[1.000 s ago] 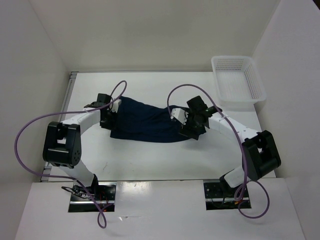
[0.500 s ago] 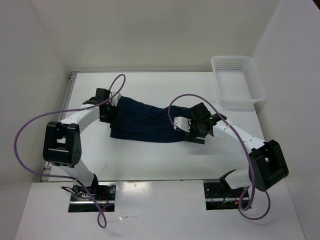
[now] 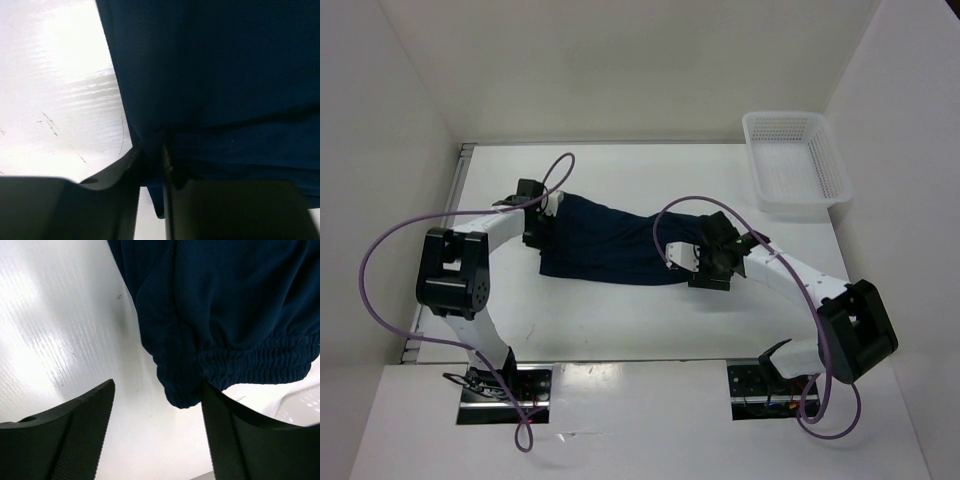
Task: Fold and stack the shorts
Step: Fold the shorts
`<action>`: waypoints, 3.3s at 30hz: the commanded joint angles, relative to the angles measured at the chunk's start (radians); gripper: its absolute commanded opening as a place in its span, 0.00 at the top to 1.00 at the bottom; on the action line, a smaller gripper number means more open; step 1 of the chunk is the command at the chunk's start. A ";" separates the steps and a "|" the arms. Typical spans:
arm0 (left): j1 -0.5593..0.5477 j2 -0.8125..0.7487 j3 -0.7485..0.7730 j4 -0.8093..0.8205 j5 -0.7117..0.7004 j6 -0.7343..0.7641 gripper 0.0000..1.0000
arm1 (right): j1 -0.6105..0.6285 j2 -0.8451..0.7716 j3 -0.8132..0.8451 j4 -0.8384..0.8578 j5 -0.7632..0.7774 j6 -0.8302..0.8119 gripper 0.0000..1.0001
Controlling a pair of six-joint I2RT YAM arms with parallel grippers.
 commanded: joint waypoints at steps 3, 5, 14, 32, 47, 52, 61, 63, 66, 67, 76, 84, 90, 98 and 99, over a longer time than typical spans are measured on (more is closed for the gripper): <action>0.004 0.012 0.036 -0.025 0.005 0.006 0.95 | 0.008 -0.020 -0.024 0.036 0.024 -0.008 0.40; 0.004 -0.011 0.045 -0.036 -0.006 0.006 1.00 | 0.008 -0.029 -0.024 0.036 0.024 0.002 0.52; 0.024 -0.133 0.077 -0.129 -0.028 0.006 1.00 | 0.008 -0.048 -0.015 0.046 0.067 0.012 0.83; 0.035 -0.173 -0.041 -0.272 0.054 0.006 0.68 | -0.001 -0.046 -0.033 0.104 0.070 0.012 0.85; 0.025 -0.163 -0.021 -0.304 0.092 0.006 0.69 | -0.001 -0.056 -0.052 0.095 0.070 0.012 0.83; 0.025 -0.185 0.014 -0.281 0.073 0.006 0.53 | -0.001 -0.056 -0.052 0.095 0.070 0.002 0.83; 0.025 -0.194 -0.006 -0.301 0.064 0.006 0.87 | -0.001 -0.056 -0.052 0.095 0.080 -0.007 0.83; 0.025 -0.205 0.004 -0.310 0.064 0.006 1.00 | -0.001 -0.056 -0.043 0.095 0.080 -0.007 0.83; 0.025 -0.225 0.013 -0.319 0.055 0.006 1.00 | -0.001 -0.056 -0.043 0.095 0.089 -0.007 0.83; 0.025 -0.225 0.022 -0.319 0.055 0.006 1.00 | -0.001 -0.056 -0.043 0.095 0.098 -0.016 0.83; 0.076 -0.335 0.047 -0.422 0.133 0.006 1.00 | -0.119 -0.091 0.031 0.016 0.063 -0.079 0.99; 0.027 -0.317 -0.108 -0.424 0.135 0.006 0.98 | -0.119 -0.123 -0.038 0.003 0.050 -0.099 0.99; -0.042 -0.255 -0.145 -0.415 0.110 0.006 0.85 | -0.109 -0.091 -0.115 0.026 0.073 -0.120 0.91; -0.042 -0.255 -0.131 -0.434 0.057 0.006 0.66 | -0.109 -0.134 -0.106 0.062 0.113 -0.068 0.18; -0.042 -0.281 -0.116 -0.459 0.057 0.006 0.64 | -0.122 -0.157 -0.081 0.053 0.091 -0.021 0.17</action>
